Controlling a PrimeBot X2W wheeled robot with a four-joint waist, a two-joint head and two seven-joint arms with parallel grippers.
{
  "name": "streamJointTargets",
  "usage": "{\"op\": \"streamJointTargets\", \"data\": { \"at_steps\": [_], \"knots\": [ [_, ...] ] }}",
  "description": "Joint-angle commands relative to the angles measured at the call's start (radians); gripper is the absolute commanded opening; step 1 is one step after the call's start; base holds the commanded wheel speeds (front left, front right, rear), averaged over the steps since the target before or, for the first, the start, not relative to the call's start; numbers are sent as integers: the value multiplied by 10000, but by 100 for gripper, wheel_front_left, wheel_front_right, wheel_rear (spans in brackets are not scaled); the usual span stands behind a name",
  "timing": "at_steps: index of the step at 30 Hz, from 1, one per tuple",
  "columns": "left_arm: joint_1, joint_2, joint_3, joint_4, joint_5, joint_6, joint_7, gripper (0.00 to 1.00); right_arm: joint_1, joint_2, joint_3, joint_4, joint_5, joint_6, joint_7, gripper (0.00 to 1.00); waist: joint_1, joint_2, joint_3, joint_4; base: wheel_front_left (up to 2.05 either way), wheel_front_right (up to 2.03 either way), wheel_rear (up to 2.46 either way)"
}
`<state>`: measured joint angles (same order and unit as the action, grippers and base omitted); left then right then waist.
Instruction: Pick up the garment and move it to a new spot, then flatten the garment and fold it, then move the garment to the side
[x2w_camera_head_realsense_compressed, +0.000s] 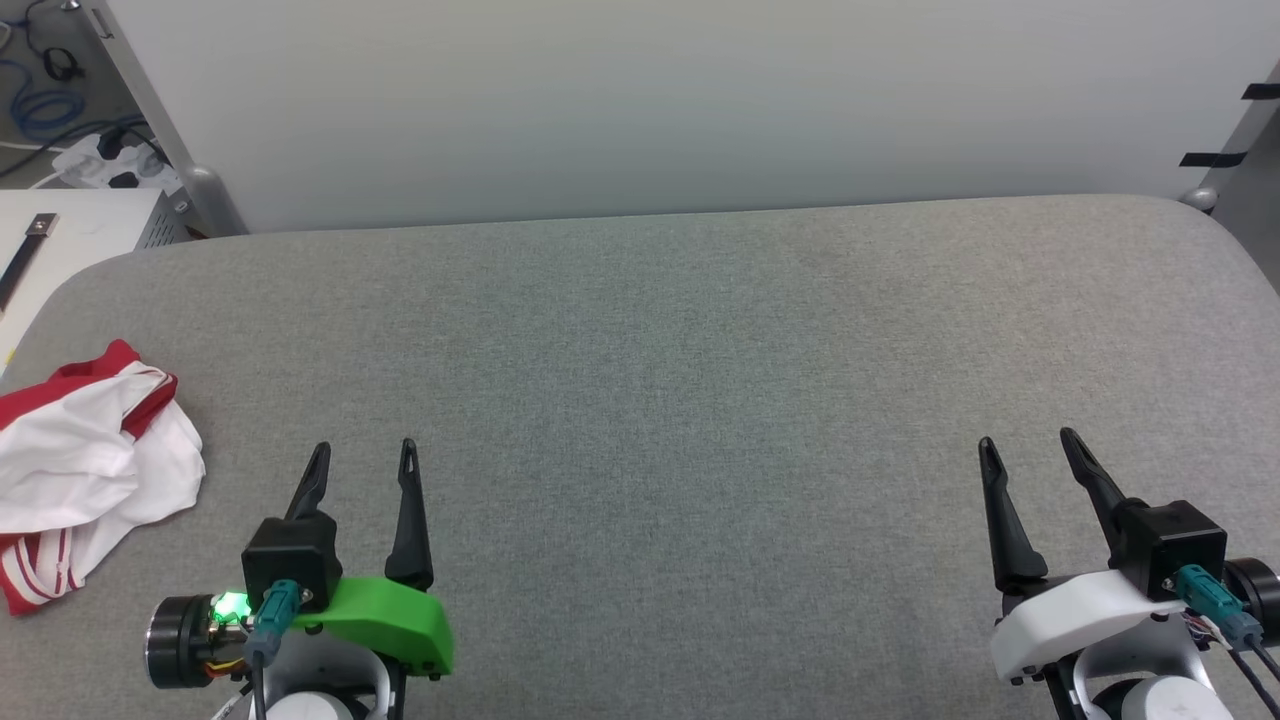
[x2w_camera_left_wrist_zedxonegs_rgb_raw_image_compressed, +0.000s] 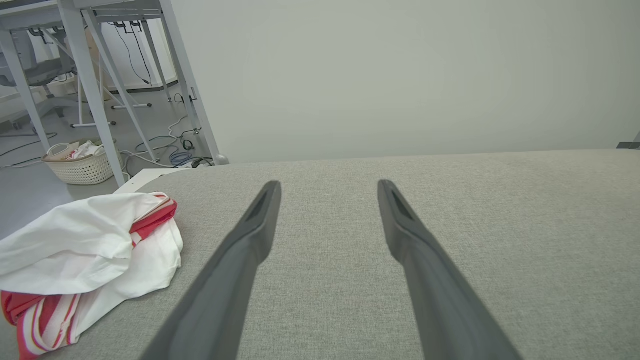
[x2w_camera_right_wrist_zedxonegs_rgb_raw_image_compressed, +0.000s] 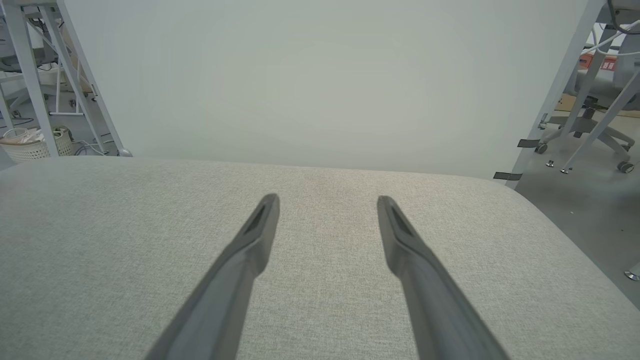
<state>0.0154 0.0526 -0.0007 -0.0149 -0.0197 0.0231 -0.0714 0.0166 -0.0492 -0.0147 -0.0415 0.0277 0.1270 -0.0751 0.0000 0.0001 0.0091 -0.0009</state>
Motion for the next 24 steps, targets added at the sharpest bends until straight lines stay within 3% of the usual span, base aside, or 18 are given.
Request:
{"op": "streamJointTargets", "data": {
  "at_steps": [1,24],
  "knots": [
    [-62,-1,-20,-20,37,23,-124,100,-19,-3,6,-91,-26,12,-110,100,0,-1,-9,1,0,0,0],
    [63,-11,116,173,-573,-104,-601,100,198,-5,-13,-268,345,18,-581,100,0,-1,-65,5,0,0,0]
  ]
}}
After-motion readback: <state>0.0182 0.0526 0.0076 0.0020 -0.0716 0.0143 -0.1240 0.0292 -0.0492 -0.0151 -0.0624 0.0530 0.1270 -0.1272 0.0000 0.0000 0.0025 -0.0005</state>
